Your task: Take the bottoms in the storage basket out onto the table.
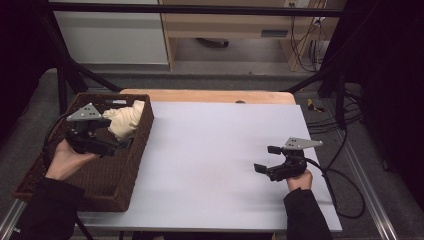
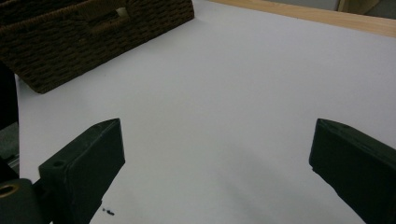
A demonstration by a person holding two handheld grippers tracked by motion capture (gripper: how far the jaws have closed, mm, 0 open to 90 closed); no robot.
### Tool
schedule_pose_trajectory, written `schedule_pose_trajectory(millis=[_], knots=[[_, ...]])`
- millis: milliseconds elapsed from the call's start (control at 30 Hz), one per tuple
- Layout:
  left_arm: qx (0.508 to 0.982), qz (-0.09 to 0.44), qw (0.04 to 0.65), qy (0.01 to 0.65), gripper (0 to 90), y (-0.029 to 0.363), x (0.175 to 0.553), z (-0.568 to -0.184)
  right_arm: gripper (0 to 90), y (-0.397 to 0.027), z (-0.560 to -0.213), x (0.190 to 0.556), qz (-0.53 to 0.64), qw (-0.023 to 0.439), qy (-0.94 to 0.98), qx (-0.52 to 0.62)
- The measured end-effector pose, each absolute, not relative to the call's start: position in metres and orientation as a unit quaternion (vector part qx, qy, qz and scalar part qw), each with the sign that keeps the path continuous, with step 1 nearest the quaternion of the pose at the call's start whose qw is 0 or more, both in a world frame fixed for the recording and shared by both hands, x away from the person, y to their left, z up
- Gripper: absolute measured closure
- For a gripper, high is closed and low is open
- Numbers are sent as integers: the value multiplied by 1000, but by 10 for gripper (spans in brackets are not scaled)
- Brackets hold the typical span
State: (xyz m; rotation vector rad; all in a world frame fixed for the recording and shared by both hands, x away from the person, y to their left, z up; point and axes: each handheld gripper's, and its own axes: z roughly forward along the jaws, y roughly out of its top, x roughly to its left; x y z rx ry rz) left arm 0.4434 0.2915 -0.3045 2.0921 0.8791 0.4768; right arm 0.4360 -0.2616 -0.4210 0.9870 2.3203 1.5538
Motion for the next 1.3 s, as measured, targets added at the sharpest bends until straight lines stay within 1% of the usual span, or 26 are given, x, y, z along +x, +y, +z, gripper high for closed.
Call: schedule_pose_trajectory(millis=[267, 333, 667, 1033, 1300], knots=[[832, 193, 385, 348, 21, 287, 455, -303, 39, -262, -422, 436, 522, 89, 780, 333], [835, 210, 376, 344, 22, 285, 457, -302, 39, -262, -422, 436, 522, 89, 780, 333], [836, 207, 352, 366, 22, 282, 477, -306, 40, -262, -422, 436, 521, 88, 781, 333], [827, 203, 342, 398, 22, 288, 496, -315, 40, -262, -423, 437, 519, 89, 782, 334], [814, 203, 353, 414, 22, 291, 507, -319, 40, -262, -423, 437, 519, 89, 782, 334]])
